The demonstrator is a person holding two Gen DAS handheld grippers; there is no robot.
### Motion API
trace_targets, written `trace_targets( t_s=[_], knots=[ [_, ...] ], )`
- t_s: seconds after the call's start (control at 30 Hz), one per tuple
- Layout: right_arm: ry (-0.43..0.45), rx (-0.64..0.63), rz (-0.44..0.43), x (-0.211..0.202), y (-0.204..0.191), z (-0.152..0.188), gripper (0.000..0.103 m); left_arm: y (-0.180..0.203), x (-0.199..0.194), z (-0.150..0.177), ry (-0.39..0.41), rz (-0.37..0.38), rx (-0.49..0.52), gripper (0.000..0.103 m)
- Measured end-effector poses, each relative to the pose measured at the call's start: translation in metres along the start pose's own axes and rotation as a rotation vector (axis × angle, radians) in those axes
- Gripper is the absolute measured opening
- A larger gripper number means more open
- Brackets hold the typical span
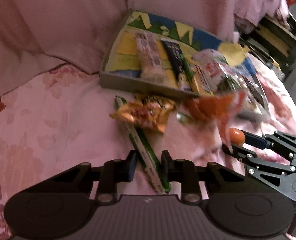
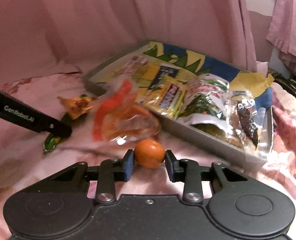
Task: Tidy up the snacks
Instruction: 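Grasp the green-wrapped stick with the left gripper while the right gripper grasps the mandarin orange, then carry the green stick and mandarin orange over the tray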
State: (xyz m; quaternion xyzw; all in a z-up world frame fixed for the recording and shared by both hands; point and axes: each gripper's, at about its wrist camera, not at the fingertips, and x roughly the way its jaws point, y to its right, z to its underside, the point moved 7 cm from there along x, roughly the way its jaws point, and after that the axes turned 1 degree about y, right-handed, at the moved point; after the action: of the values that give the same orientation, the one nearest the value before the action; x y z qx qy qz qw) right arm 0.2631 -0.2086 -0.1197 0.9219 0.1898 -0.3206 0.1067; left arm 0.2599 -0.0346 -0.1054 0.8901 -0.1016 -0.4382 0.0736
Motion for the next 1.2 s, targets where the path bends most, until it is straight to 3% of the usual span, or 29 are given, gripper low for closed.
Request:
trace_targets(
  t_s=[0.27,0.43,0.53,0.6,0.7,0.77,0.83,0.93,1.2],
  knots=[
    [-0.063,-0.042,-0.09,-0.04,-0.035,0.033,0.035,0.01,-0.029,0.043,-0.101,0.058,0.087,0.025],
    [-0.08,-0.075,-0.103,-0.05,-0.045,0.043,0.037,0.017,-0.034,0.048,-0.117,0.038,0.167,0.028],
    [-0.094,-0.046,-0.108,-0.048,-0.043,0.041,0.04,0.017,-0.03,0.042,-0.134,0.035,0.138,0.037],
    [-0.104,-0.035,-0.107,-0.046,-0.042,0.041,0.044,0.021,-0.025,0.036,-0.126,0.024,0.159,0.054],
    [-0.106,-0.038,-0.105,-0.044,-0.042,0.04,0.046,0.025,-0.019,0.033,-0.124,-0.003,0.203,0.058],
    [-0.11,-0.034,-0.106,-0.044,-0.042,0.039,0.046,0.025,-0.019,0.032,-0.12,-0.008,0.203,0.057],
    [-0.113,-0.025,-0.115,-0.044,-0.043,0.038,0.044,0.023,-0.02,0.033,-0.12,-0.014,0.19,0.05],
    [-0.123,-0.017,-0.125,-0.046,-0.044,0.039,0.039,0.02,-0.022,0.035,-0.121,-0.021,0.187,0.027],
    [-0.117,-0.061,-0.138,-0.06,-0.053,0.042,0.035,0.024,-0.041,0.055,-0.15,0.016,0.184,0.023]
  ],
)
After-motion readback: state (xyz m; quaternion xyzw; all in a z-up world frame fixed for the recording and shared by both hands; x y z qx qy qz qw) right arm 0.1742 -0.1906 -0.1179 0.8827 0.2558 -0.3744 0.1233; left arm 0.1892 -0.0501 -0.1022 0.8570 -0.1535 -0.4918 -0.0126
